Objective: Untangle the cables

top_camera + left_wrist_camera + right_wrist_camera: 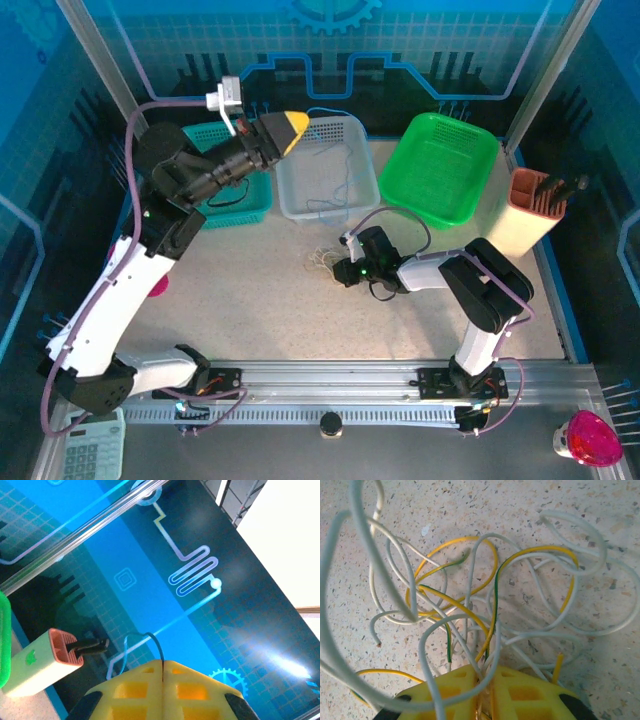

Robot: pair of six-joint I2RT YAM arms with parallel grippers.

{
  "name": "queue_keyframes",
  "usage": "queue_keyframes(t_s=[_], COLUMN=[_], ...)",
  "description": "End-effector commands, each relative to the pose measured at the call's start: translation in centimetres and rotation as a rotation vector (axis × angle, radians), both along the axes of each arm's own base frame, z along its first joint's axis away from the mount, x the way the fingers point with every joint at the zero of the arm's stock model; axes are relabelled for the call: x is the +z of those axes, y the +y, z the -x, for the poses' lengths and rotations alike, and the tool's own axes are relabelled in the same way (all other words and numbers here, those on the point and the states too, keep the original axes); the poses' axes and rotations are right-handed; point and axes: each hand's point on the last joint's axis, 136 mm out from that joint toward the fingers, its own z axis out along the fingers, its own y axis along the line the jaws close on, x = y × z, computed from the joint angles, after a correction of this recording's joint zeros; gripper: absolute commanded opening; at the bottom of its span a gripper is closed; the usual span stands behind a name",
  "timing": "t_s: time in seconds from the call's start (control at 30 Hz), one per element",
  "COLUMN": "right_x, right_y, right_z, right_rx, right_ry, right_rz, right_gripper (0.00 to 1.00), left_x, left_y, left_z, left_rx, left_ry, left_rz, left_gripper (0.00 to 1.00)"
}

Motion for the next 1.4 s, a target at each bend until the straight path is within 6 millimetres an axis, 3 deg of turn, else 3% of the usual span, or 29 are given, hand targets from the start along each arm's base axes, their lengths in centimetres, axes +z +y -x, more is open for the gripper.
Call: queue_keyframes(t_s=[0.0, 0.17, 0.43, 0.8, 1.1, 1.13, 1.2, 1.33, 1.37], right_x=[-2.1, -0.9, 3.6, 10.4, 16.1, 17.5, 19.5, 22.7, 23.4], right_y=[-1.3, -0.8, -0.3, -1.1, -4.1, -4.3, -4.8, -5.6, -5.8], right_z=[0.6, 0.6, 0.2, -0.1, -0.9, -1.3, -1.7, -2.2, -2.3], right_rx=[-0.025, -0.012, 0.007, 0.019, -0.052, -0.064, -0.082, -0.115, -0.129], right_ry=[0.053, 0.047, -0.006, -0.133, -0.218, -0.232, -0.248, -0.283, -0.293], right_rz=[0.047, 0.024, -0.014, -0.012, -0.014, -0.031, -0.06, -0.075, -0.076], right_gripper=[0.17, 0.19, 0.42, 0.58, 0.69, 0.71, 0.75, 0.87, 0.96], left_x=[1.4, 0.0, -4.3, -12.6, -20.0, -20.5, -21.1, -20.1, -19.4], left_y=[0.4, 1.1, 1.5, 0.7, -0.5, -0.6, -0.7, -0.7, -0.7], left_z=[-0.1, -2.9, -9.2, -18.0, -22.1, -22.3, -22.5, -22.2, -22.0], left_rx=[0.0, 0.056, 0.149, 0.225, 0.201, 0.199, 0.194, 0.187, 0.187], left_ry=[-0.046, -0.031, -0.011, 0.022, 0.142, 0.146, 0.156, 0.136, 0.121], left_rz=[-0.01, -0.052, -0.159, -0.324, -0.402, -0.412, -0.442, -0.455, -0.456], left_gripper=[0.0, 0.0, 0.0, 0.0, 0.01, 0.09, 0.36, 0.66, 0.72])
